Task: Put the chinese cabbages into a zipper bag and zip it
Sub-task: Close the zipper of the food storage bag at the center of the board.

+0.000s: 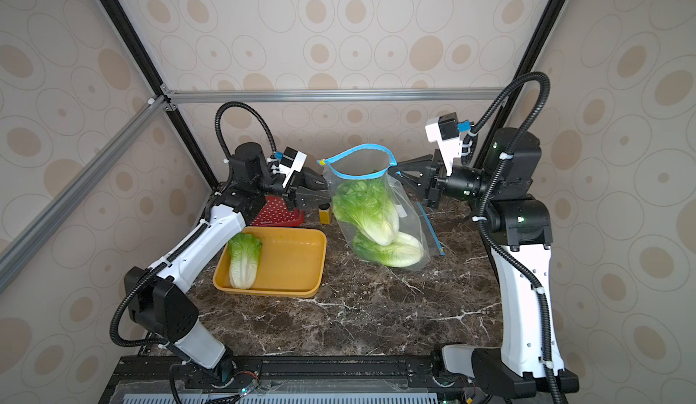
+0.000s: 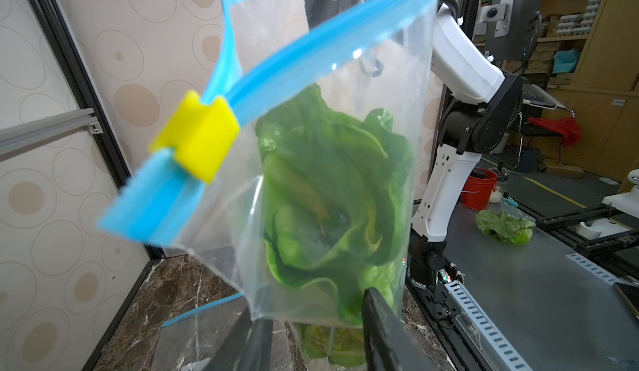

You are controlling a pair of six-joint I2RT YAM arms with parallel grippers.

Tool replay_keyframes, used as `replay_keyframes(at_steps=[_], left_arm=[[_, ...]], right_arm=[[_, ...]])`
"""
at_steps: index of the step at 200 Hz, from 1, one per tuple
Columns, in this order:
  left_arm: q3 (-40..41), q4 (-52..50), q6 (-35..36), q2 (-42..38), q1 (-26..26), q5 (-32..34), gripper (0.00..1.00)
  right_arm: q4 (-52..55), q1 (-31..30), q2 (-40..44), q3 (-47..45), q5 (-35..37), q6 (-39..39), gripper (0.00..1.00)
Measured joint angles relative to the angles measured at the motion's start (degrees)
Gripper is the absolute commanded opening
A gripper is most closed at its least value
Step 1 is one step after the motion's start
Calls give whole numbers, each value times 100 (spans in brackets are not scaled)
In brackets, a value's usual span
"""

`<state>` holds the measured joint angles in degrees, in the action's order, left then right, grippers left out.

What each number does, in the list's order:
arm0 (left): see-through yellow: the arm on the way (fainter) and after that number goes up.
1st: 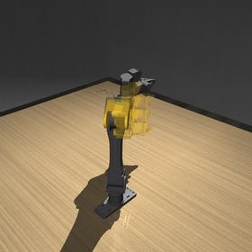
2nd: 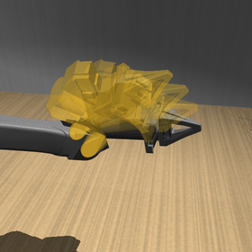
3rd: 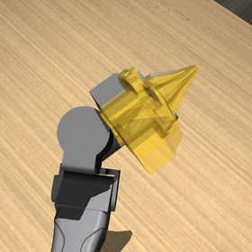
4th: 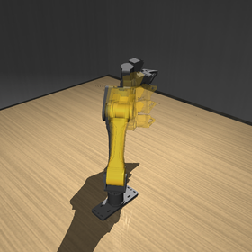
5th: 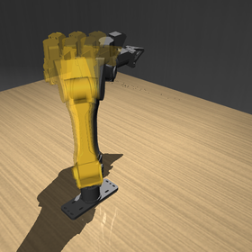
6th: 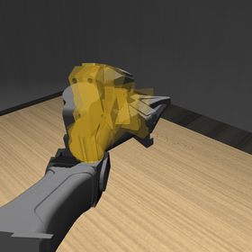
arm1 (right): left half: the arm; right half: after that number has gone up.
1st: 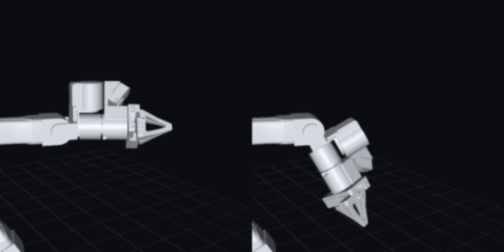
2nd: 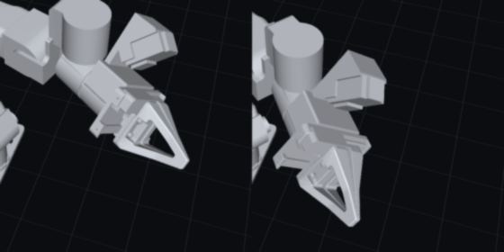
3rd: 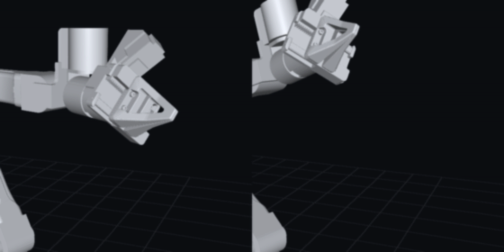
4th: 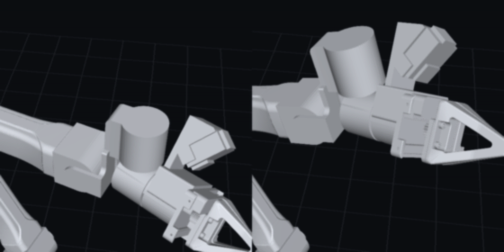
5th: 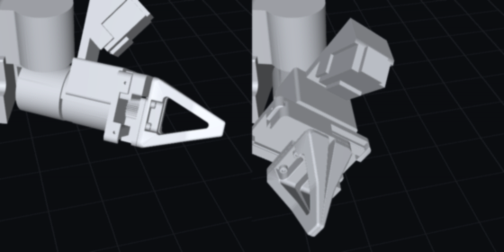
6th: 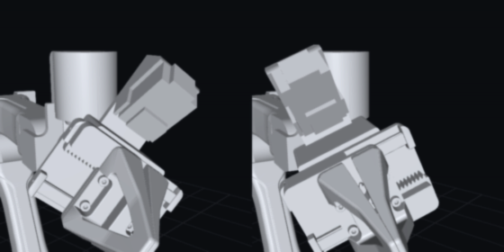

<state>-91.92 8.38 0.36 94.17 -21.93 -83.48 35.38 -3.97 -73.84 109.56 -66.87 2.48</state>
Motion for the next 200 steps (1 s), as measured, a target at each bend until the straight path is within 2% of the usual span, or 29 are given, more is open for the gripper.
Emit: replay_keyframes(at_steps=[40,57,88,113,124,142,159,193,200], left_arm=[[-111,162,-208,0,2,116,45],[-109,610,-629,11,4,260,48],[-136,1622,-1510,103,7,520,45],[-299,2205,-2094,352,-11,627,32],[-313,2323,-2214,417,-44,649,29],[-313,2378,-2299,466,-109,660,9],[-313,2391,-2358,476,-146,691,0],[-313,2404,-2437,476,-160,927,0],[-313,2398,-2457,474,-160,986,0]], right_arm=[[-105,63,61,-328,-61,11,0],[-157,85,68,-398,-81,35,0],[-240,122,109,-450,-146,103,0],[-343,155,181,-498,-181,144,0],[-407,168,203,-522,-197,166,0],[-494,186,223,-570,-199,221,0],[-540,212,249,-649,-195,234,0],[-433,313,330,-787,-15,192,0],[-328,332,352,-791,85,138,5]])
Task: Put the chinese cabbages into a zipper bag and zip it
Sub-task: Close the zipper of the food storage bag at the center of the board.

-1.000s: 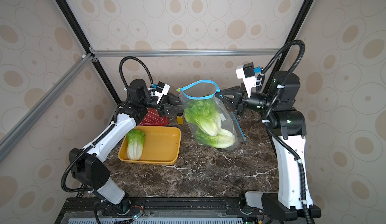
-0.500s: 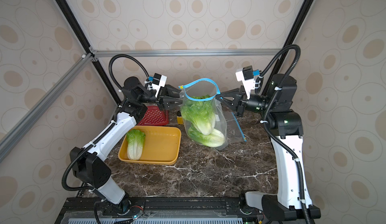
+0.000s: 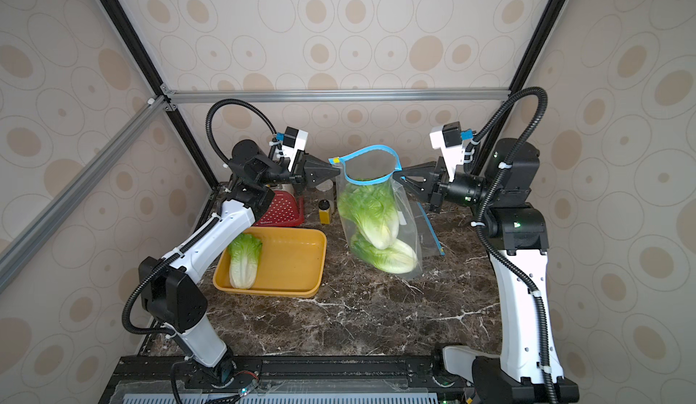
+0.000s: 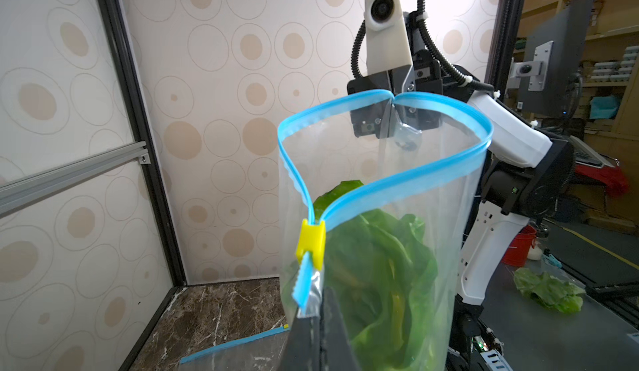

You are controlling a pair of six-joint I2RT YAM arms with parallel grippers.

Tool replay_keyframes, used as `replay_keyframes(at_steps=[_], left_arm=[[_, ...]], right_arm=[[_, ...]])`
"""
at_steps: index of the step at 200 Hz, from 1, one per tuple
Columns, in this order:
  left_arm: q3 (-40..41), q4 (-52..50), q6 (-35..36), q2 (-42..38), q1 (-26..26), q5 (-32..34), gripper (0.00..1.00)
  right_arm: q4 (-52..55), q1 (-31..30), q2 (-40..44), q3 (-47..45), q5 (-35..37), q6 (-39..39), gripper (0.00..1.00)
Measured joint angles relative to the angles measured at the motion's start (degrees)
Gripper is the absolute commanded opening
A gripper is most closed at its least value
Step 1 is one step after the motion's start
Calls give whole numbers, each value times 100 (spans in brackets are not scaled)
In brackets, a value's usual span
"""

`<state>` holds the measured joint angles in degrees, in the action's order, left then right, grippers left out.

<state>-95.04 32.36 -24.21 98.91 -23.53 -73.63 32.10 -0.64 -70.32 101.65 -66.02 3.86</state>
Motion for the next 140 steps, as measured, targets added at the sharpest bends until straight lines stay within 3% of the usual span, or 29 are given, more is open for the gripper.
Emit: replay_keyframes(at_steps=[17,35,56,103,140], left_arm=[[42,-68,11,-39,13,155,0],[131,-654,306,-197,17,382,0],[127,-1613,885,-369,-9,564,0],[-136,-3571,1985,-452,-140,896,0],[-761,-5001,2763,-479,-264,1331,0]], right_arm=[[372,15,81,-2,385,-208,12],[1016,31,142,114,997,-518,35],[1692,35,146,343,1652,-728,49],[2339,-76,96,649,2129,-767,57],[2516,-1056,-555,1386,2236,-1010,60]])
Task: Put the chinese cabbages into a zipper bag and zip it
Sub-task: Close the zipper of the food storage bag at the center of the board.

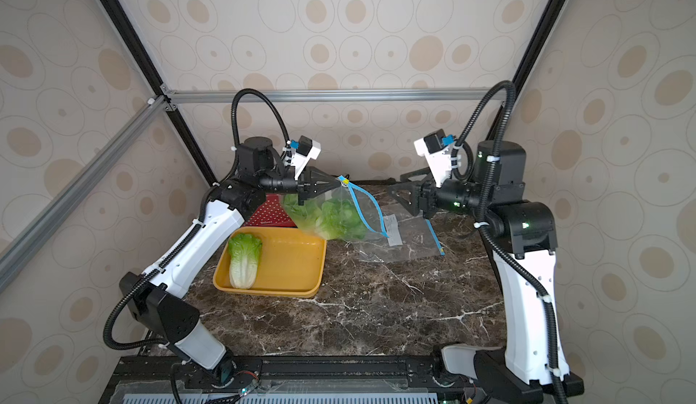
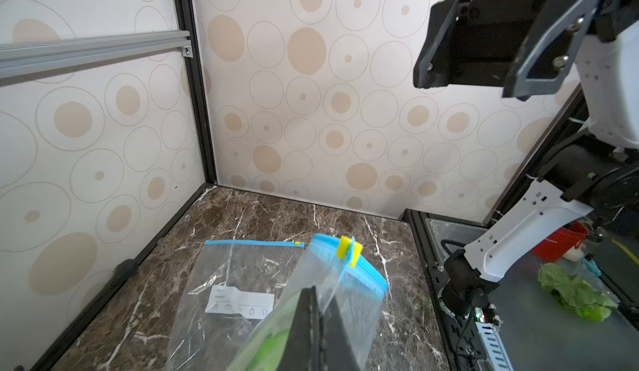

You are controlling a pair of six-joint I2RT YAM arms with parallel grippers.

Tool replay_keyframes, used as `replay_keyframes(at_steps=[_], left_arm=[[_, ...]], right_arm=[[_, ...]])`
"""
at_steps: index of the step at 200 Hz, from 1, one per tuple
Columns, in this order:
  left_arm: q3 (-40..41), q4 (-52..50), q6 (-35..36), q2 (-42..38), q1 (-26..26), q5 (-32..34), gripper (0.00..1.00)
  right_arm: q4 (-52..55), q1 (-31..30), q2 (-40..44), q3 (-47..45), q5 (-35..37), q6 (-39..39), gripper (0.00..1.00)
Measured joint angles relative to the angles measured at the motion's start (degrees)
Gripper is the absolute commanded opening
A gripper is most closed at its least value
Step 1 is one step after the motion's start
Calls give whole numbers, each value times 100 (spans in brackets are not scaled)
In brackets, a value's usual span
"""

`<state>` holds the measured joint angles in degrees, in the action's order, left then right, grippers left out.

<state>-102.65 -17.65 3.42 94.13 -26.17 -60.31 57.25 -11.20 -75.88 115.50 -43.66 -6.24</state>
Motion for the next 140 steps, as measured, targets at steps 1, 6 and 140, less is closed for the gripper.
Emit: replay_keyframes(at_steps=[1,6,140], left_arm=[[-9,-20,11,0,0,7,0],[-74,-157,85,-17,-7,50,0],[-468,-1224,424,-197,-223,260,0]], right_arm=[[2,-17,-11,11,2,-9,60],[17,-122,-118,83,2,-48,60],[138,-841,-1742,1224,-787,-800,54]])
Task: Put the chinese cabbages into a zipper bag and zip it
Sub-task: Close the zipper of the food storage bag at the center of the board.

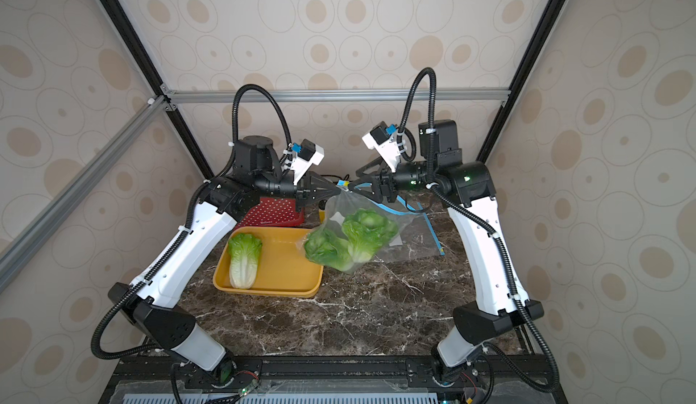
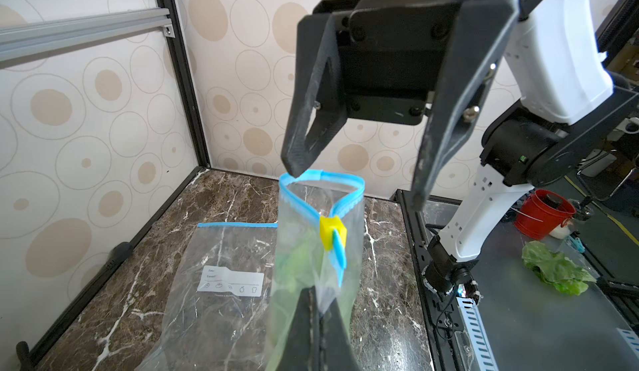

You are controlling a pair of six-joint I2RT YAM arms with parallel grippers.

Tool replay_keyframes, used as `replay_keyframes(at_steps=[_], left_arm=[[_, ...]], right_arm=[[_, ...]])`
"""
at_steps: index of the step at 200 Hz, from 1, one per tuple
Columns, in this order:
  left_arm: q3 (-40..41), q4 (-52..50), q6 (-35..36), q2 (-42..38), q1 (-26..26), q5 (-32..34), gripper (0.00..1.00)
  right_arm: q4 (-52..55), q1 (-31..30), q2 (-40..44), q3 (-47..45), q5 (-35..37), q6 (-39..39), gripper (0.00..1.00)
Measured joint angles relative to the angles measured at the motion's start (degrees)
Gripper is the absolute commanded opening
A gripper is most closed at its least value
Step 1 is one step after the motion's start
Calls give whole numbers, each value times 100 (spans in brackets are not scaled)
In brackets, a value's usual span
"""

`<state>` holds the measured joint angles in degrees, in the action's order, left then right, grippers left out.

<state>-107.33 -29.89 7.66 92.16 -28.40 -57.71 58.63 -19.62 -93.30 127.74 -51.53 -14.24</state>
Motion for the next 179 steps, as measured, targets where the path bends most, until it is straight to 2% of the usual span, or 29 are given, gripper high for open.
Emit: replay_keyframes(at_steps=[19,40,72,91,131,145,179], left_arm=[[-96,-4,-4,0,0,9,0],[-188,-55,2,4,9,37,0],[-391,-278,39,22,4,85,0],[-459,-365,70,22,4,109,0],[-468,-463,74,31,0,111,0],[-468,-470,74,35,0,111,0],[-483,-468,74,46,0,107,0]], right_arm=[[92,-44,-225,238,-101,-94,50],[181,-46,-433,417,-267,-179,40],[313,-63,-603,553,-498,-240,37],[367,-98,-616,590,-544,-332,26],[389,-133,-616,649,-678,-350,23],[389,-133,-616,649,-743,-339,19],[382,-133,-616,649,-887,-284,21]])
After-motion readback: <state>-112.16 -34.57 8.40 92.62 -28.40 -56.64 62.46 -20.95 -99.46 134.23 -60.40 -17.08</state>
